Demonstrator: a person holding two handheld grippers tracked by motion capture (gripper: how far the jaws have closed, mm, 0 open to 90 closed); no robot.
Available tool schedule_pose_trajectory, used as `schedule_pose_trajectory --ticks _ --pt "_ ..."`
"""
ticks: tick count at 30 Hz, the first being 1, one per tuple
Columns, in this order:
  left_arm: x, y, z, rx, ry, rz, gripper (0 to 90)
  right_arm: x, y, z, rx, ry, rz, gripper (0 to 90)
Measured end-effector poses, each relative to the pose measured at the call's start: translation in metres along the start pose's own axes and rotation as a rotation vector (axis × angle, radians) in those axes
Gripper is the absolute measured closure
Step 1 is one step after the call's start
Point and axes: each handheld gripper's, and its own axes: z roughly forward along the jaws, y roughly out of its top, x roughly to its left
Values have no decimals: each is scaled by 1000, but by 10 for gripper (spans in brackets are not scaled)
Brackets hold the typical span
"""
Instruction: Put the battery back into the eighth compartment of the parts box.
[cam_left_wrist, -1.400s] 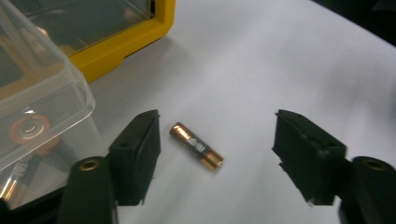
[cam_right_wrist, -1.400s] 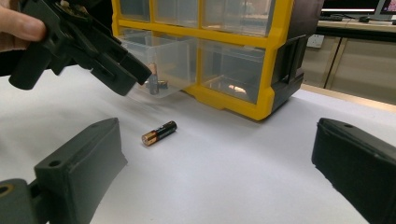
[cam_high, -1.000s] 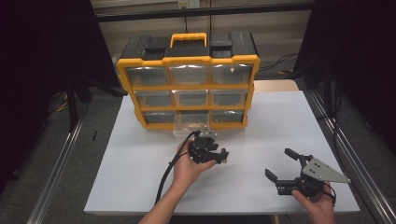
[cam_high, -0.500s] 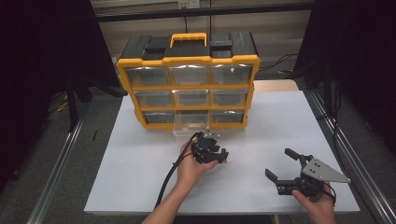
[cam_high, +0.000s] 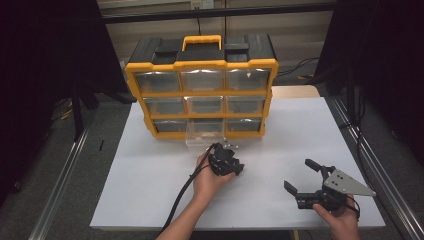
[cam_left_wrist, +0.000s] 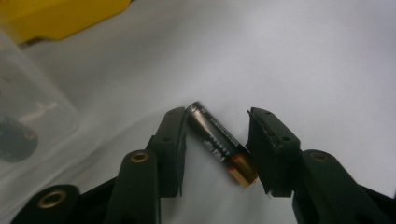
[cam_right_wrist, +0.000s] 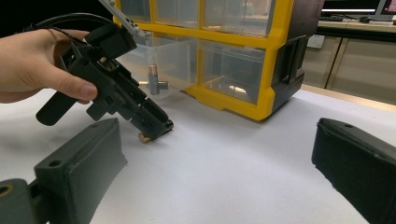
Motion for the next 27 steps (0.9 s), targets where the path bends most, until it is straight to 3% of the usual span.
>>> schedule_pose_trajectory --ticks 2,6,11,18,24,27 --pt "1 1 -3 42 15 1 678 0 0 0 -1 -5 -1 14" --pt "1 0 -4 39 9 -19 771 0 0 0 2 -2 -4 14" --pt "2 0 -5 41 -3 -44 773 0 0 0 -1 -1 -3 14" --pt "4 1 -11 68 -63 -54 774 0 0 0 0 -2 -4 14" --pt "8 5 -24 27 -97 -79 775 0 0 0 -1 -3 -5 14" --pt "8 9 -31 24 -107 -64 775 0 0 0 0 -6 -3 14"
